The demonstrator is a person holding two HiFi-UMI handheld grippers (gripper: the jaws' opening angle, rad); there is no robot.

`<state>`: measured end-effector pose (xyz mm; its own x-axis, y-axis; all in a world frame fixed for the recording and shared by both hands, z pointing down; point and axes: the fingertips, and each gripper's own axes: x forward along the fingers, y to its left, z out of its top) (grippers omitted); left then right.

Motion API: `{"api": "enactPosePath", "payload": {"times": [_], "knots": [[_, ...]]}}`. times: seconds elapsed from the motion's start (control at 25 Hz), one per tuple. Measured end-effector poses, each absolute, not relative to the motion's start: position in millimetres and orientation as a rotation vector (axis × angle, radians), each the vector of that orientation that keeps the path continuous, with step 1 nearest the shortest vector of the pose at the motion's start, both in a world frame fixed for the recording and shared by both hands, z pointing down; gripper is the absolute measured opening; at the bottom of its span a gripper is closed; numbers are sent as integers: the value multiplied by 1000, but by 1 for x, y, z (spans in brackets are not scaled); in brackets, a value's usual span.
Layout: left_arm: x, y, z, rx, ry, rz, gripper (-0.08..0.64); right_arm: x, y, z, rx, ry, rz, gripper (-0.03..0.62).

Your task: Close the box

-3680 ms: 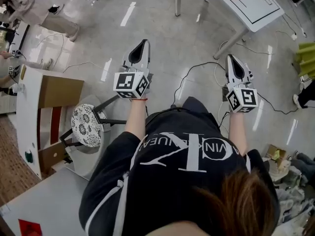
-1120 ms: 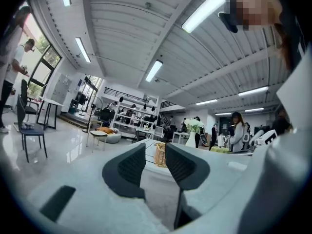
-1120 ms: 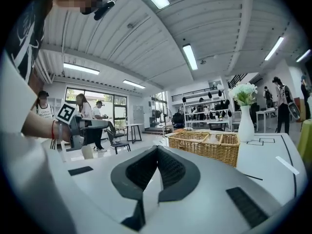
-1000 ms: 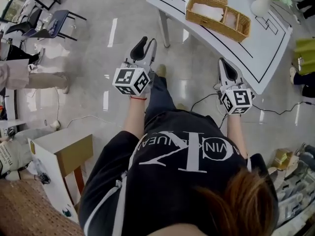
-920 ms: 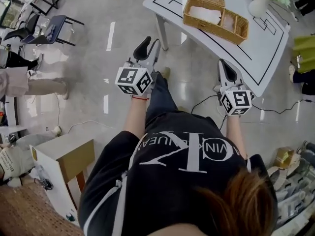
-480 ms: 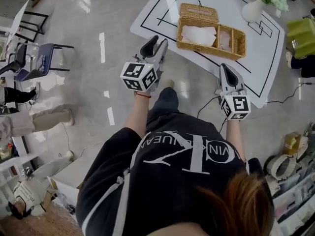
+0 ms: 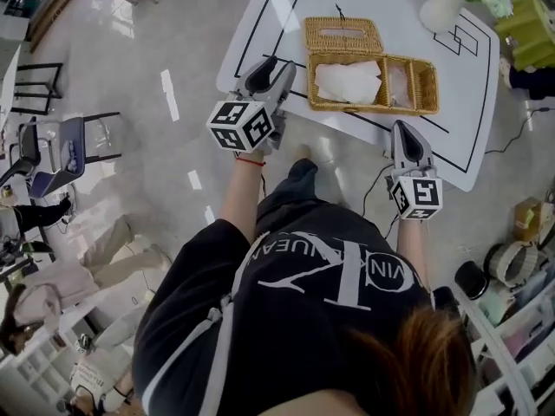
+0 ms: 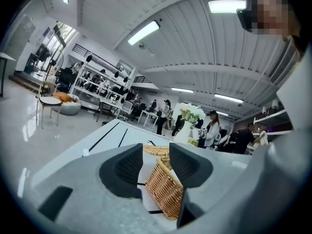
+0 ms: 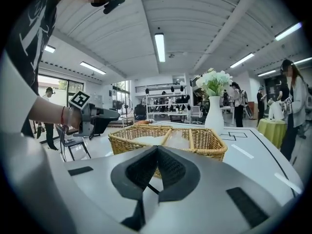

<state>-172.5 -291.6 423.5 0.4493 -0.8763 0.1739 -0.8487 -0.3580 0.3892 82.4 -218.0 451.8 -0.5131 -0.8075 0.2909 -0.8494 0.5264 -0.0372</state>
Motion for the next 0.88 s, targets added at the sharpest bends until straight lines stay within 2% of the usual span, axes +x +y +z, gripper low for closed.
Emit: {"api": "enactPosePath", "payload": {"times": [0.88], "knots": [[-150, -395, 477, 1974, -1026, -208, 233, 89, -235, 470, 1714, -2287, 360, -3]]}}
